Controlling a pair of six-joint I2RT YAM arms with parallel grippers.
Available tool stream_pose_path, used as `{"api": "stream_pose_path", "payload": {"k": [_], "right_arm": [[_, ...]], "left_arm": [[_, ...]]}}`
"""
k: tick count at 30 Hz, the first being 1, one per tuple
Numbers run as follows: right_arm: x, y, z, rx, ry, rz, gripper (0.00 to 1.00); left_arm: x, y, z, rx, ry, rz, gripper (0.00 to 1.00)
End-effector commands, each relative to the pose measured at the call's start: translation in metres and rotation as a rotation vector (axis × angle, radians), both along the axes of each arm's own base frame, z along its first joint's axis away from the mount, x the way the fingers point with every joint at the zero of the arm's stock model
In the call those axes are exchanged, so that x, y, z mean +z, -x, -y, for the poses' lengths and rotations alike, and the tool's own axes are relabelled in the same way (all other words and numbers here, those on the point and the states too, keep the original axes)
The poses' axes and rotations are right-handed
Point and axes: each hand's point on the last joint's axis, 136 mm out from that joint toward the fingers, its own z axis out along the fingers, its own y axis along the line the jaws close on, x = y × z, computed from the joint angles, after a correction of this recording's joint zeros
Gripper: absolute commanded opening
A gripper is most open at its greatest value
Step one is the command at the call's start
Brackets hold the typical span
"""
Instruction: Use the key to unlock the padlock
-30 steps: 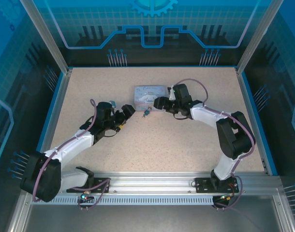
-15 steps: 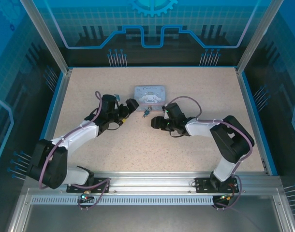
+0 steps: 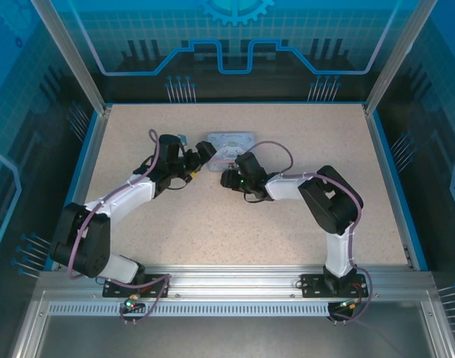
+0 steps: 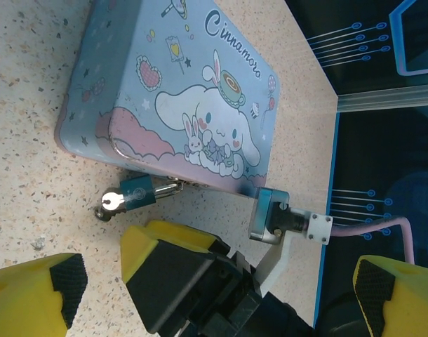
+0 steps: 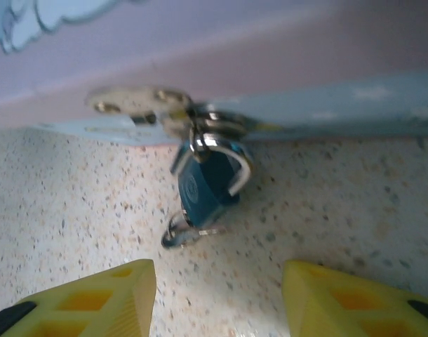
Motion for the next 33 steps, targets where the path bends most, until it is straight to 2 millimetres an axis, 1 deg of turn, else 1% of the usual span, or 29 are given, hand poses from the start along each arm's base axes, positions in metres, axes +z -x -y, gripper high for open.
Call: {"api": "stream_pose_path", "payload": {"k": [1,4,9,13,18,22,26,30,33], "right_arm": [[-0.024,-0.003,-0.005,-0.021,0.041,-0.030,0.49],[-0.031,-0.006,-0.009,-0.019,0.045,-0.037,0.46],[-0.033,-0.006,-0.007,-0.017,0.058,-0.032,0.37],[-0.033,-0.005,-0.002,-0.012,0.078,-0.030,0.25],[-0.031,-0.005,0.002,0.001,0.078,-0.027,0.01],[-0.020,0.000,0.005,0.042,0.077,-0.013,0.00],[-0.011,0.008,0.012,0.088,0.089,-0.009,0.00],[-0.005,0.021,0.021,0.155,0.110,-0.020,0.00],[-0.006,0.034,0.033,0.189,0.135,-0.037,0.00]], "left_arm": [[0.011,-0.008,0.001,-0.018,0.012,0.023,0.99],[0.010,-0.010,0.000,-0.016,0.015,0.020,0.99],[0.010,-0.014,0.000,-0.014,0.022,0.021,0.99],[0.010,-0.017,0.001,-0.014,0.030,0.025,0.99],[0.005,-0.019,0.003,-0.015,0.039,0.011,0.99],[0.005,-0.018,0.003,-0.015,0.040,0.012,0.99],[0.008,-0.017,0.003,-0.019,0.039,0.017,0.99],[0.010,-0.015,0.002,-0.023,0.038,0.019,0.99],[0.012,-0.012,0.001,-0.024,0.035,0.016,0.99]]}}
